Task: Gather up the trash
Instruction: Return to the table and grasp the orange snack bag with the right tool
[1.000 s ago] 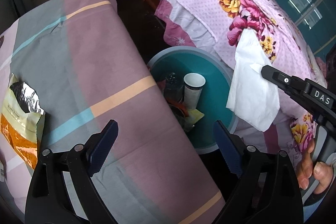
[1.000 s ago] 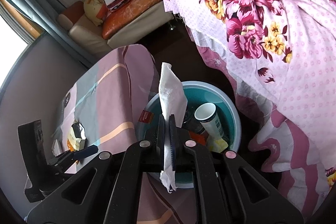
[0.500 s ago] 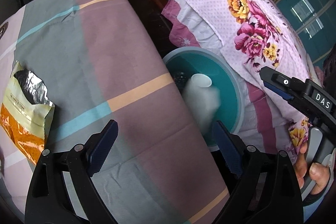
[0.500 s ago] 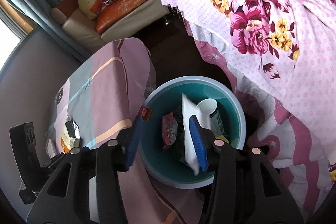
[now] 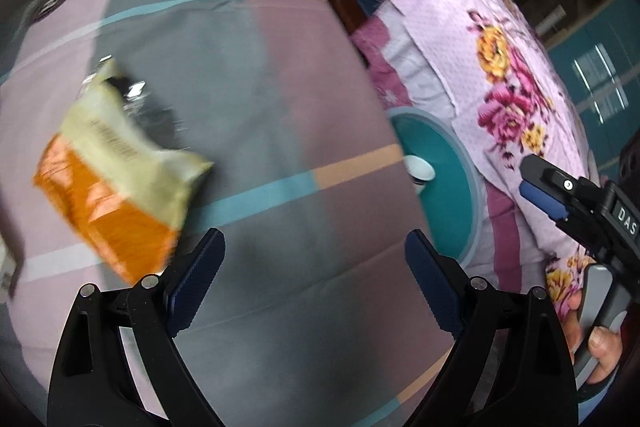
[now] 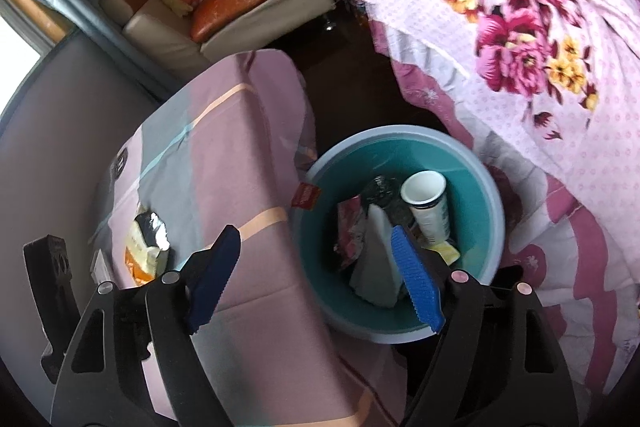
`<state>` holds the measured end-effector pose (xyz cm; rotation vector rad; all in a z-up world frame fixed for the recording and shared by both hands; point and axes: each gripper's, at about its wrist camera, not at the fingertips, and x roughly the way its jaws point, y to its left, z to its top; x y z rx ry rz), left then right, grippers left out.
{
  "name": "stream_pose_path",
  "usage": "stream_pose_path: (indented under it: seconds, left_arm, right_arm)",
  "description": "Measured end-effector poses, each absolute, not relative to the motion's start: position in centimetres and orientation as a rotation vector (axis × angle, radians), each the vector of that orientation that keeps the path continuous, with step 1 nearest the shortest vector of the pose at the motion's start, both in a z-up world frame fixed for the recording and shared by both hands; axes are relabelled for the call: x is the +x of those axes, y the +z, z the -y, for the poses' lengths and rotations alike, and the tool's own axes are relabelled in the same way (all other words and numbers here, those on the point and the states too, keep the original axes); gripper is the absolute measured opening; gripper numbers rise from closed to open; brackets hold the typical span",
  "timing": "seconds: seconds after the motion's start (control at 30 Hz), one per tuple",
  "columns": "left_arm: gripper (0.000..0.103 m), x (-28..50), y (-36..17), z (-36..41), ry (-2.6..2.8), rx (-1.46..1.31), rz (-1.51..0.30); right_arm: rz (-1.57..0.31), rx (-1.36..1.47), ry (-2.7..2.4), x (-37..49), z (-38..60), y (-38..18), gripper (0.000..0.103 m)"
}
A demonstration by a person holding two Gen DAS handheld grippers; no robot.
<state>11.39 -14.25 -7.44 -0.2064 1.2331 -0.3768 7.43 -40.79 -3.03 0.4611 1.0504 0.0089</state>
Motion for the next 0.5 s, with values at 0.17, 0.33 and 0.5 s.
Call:
stream_pose_path:
  seconds: [0.17,0.33,0.5]
  left_arm:
    - [0.092,10.9,-7.3,9.8,-0.315,-0.260,-1.220]
    - [0.092,10.0,-7.2,5.5,-0.260,-0.314,-1.207]
    - [0.092,9.0,-7.4,0.5,-0.188,-0.352,-1.190]
  right_arm:
    - [-1.069,0.412,0.048,8.0,37.5,-2.6,0.075]
    - [-1.101,0.335,0.106,8.9,33.2,-2.2,0.077]
    - [-1.133,0.235,0.177,10.1,28.2,-2.0,0.079]
